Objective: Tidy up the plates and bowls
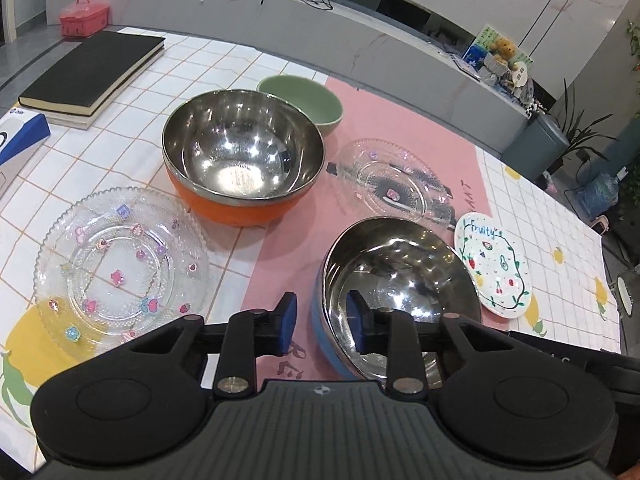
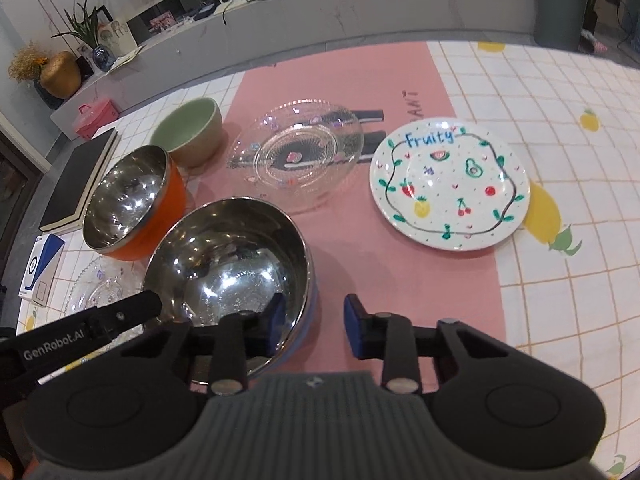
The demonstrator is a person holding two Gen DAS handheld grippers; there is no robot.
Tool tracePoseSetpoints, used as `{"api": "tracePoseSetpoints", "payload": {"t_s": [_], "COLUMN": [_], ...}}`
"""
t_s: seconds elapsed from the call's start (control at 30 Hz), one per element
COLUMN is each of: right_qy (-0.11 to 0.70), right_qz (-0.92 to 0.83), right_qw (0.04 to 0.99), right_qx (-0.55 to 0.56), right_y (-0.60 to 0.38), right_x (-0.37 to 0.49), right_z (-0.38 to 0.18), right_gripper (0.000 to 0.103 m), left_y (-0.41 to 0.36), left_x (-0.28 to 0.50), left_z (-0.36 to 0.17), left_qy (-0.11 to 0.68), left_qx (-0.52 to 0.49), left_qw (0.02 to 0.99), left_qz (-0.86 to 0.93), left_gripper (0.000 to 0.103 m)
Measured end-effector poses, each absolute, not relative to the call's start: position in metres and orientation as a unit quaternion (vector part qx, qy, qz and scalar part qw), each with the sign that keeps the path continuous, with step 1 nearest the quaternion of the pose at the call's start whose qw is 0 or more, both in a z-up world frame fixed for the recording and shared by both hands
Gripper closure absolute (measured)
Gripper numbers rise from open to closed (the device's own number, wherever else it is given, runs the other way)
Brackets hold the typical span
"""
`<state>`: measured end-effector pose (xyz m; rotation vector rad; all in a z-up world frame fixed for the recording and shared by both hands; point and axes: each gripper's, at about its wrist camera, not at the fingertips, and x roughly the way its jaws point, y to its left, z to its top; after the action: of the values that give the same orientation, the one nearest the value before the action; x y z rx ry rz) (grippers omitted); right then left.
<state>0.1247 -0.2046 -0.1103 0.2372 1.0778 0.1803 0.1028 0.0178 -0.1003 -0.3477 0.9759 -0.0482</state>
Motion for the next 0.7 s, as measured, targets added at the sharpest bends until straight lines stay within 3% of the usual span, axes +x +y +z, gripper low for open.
{"api": "tracePoseSetpoints", "payload": {"t_s": [0.27,0.7], "right_qy": [0.513,0.503], "right_qz": [0.093,0.099], "right_qw": [0.845,0.851], "right_qx": [0.116,0.117], "right_y": [-0.2,-0.195], "right_x": [0.126,0.11], "right_z": [-0.112,-0.095], "right_gripper": [0.09,0.093], "left_y": [0.015,0.021], "left_x": [0.106,0.088], "left_z": [-0.102,-0.085], "left_qy": [0.47,0.46], "left_qx": [-0.162,-0.167], "left_qw": [0.867,0.872], "left_qz": [-0.03,-0.023], "left_gripper": [0.094,0.094]}}
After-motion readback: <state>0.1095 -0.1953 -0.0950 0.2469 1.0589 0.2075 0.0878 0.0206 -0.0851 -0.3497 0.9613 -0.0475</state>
